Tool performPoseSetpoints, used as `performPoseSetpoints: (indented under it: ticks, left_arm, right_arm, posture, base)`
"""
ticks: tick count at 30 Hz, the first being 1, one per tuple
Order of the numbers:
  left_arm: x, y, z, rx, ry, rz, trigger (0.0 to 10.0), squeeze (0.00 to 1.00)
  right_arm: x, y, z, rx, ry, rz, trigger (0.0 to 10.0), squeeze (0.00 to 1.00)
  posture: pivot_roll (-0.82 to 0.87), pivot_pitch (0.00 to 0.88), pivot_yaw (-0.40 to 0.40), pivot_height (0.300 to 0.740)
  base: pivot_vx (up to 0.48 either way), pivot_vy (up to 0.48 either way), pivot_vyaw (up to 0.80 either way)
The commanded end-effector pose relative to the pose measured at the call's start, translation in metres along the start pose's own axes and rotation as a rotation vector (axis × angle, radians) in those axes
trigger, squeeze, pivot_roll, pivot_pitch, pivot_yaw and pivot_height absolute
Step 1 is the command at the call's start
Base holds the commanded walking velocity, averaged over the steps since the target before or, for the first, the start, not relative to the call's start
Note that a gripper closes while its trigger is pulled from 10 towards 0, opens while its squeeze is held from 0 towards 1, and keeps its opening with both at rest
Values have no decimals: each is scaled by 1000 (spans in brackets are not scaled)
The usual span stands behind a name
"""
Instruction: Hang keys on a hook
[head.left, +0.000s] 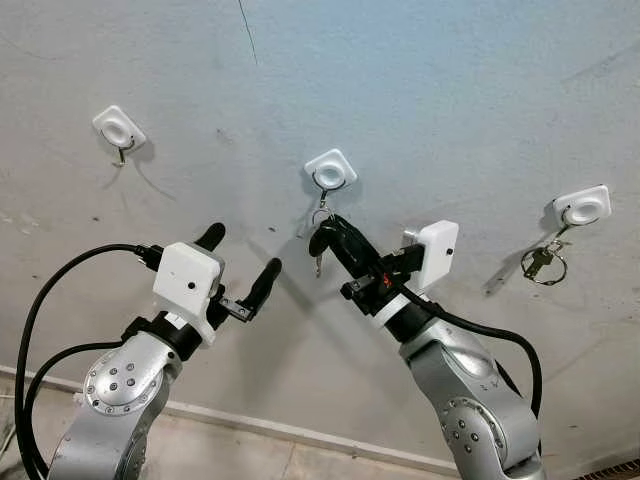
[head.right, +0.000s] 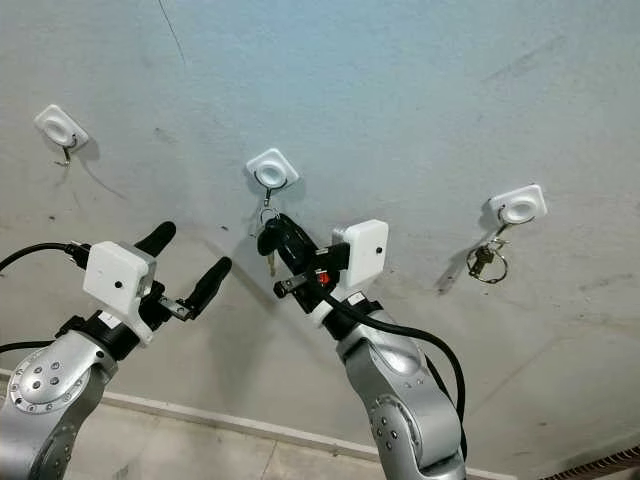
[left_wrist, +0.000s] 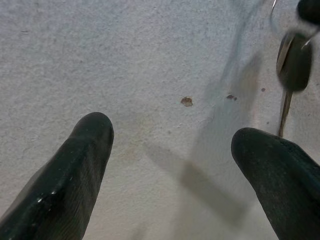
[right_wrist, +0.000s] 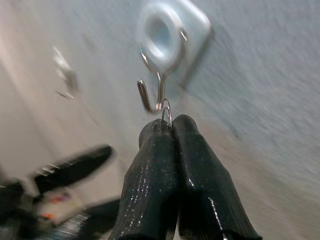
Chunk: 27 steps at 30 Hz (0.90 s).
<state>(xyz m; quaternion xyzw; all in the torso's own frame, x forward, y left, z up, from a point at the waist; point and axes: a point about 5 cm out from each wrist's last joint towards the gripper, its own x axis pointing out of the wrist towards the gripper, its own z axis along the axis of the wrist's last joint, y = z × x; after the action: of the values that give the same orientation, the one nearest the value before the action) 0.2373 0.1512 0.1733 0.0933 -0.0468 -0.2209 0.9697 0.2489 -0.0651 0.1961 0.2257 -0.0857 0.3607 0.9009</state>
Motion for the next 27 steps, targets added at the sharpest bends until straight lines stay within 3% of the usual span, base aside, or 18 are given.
performPoseSetpoints:
  ticks: [1,10,20,27]
  left_arm:
    - [0,-2,6,5,-19,-11,10000,0]
    - [0,-2,5,3,-15,-13,10000,0]
    - [1,-3,4,3,-9,-20,10000,0]
    - [0,-4,2,0,-5,-20,10000,0]
  right_arm:
    - [-1,4,12,25,-40,45,10000,0]
    - [-19,8,12,12,41,147,10000,0]
    - [-17,3,5,-74,74,75,10000,0]
    - [-11,2,20,-102,7,39,10000,0]
  posture:
    - [253,63,-73,740]
    - [248,66,-71,740]
    - [252,67,-70,740]
    - [248,67,-70,740]
  base:
    - [0,0,0]
    - [0,0,0]
    - [0,0,0]
    - [0,0,0]
